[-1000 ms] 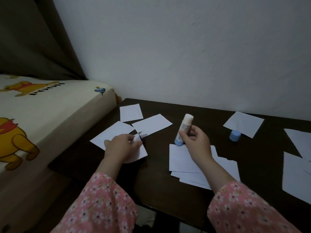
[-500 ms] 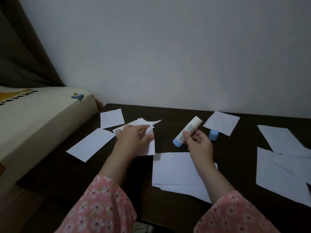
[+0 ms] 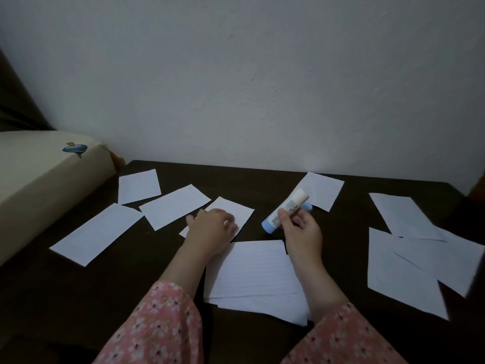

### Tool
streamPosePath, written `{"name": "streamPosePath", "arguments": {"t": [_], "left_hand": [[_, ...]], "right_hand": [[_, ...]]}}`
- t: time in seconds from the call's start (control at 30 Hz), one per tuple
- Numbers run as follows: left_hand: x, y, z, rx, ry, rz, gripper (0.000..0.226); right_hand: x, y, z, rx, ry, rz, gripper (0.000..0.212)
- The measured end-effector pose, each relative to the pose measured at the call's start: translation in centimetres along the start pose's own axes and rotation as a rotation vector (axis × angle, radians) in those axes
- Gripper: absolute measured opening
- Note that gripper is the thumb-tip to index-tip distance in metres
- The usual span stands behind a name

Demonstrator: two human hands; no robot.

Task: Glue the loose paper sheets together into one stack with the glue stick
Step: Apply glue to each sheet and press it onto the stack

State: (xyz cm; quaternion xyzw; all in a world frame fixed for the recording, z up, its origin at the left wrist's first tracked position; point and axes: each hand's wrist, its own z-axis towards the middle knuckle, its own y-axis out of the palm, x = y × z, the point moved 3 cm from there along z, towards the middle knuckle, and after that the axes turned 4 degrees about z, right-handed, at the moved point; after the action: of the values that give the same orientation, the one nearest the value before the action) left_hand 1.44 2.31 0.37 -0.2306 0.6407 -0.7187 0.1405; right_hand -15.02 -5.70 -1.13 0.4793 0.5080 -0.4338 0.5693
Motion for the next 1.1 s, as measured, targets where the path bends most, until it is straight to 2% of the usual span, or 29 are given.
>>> {"name": "streamPosePath", "arguments": {"t": [0.17, 0.23, 0.33, 0.43, 0.53, 0.6, 0.7, 0.8, 0.87, 0.93, 1.03, 1.1], "left_hand": [[-0.2, 1.0, 0.5, 0.001, 0.045, -0.109, 0.026], [-0.5, 1.5, 0.8, -0.044, 0.045, -0.241, 0.026], [-0.4, 2.0, 1.0, -0.065, 0.050, -0.316, 0.031], [-0.1, 1.4, 0.4, 0.032, 0.050, -0.336, 0.029], [1.2, -0.1, -1.1, 0.112, 0.040, -0.519, 0.031], [2.6, -0.6, -2.1, 0.047, 0.041, -0.677, 0.037], [4.3, -0.1, -3.0, 0.002, 0.150, -0.738, 0.046], [4.8, 0.0, -3.4, 0.027, 0.149, -0.805, 0.033], [4.4, -0.2, -3.5, 0.032, 0.105, -0.843, 0.027], [3.5, -0.2, -3.4, 0.045, 0.044, -0.801, 0.028], [1.2, 0.0, -3.0, 0.109, -0.143, -0.604, 0.029], [-0.7, -0.3, -2.7, 0.182, -0.250, -0.381, 0.031]], "right_hand": [[0.5, -0.1, -0.4, -0.038, -0.002, -0.009, 0.028], [0.7, -0.2, -0.8, -0.061, 0.000, -0.013, 0.035], [0.7, -0.4, -0.9, -0.066, 0.008, -0.009, 0.036], [0.2, -0.6, -0.5, -0.054, 0.021, -0.002, 0.035], [-0.5, -0.8, -0.1, -0.073, 0.002, -0.018, 0.032], [-1.0, -0.7, -0.1, -0.115, -0.001, -0.012, 0.029], [-1.5, -0.2, -0.3, -0.246, 0.020, 0.018, 0.028], [-1.6, 0.7, -0.7, -0.396, 0.011, 0.036, 0.030], [-1.5, 1.3, -0.9, -0.480, -0.052, -0.078, 0.035], [-1.1, 1.8, -0.8, -0.529, -0.180, -0.299, 0.041], [-0.3, 1.8, -0.2, -0.526, -0.369, -0.635, 0.038], [0.6, 1.6, 0.2, -0.557, -0.412, -0.872, 0.040]]}}
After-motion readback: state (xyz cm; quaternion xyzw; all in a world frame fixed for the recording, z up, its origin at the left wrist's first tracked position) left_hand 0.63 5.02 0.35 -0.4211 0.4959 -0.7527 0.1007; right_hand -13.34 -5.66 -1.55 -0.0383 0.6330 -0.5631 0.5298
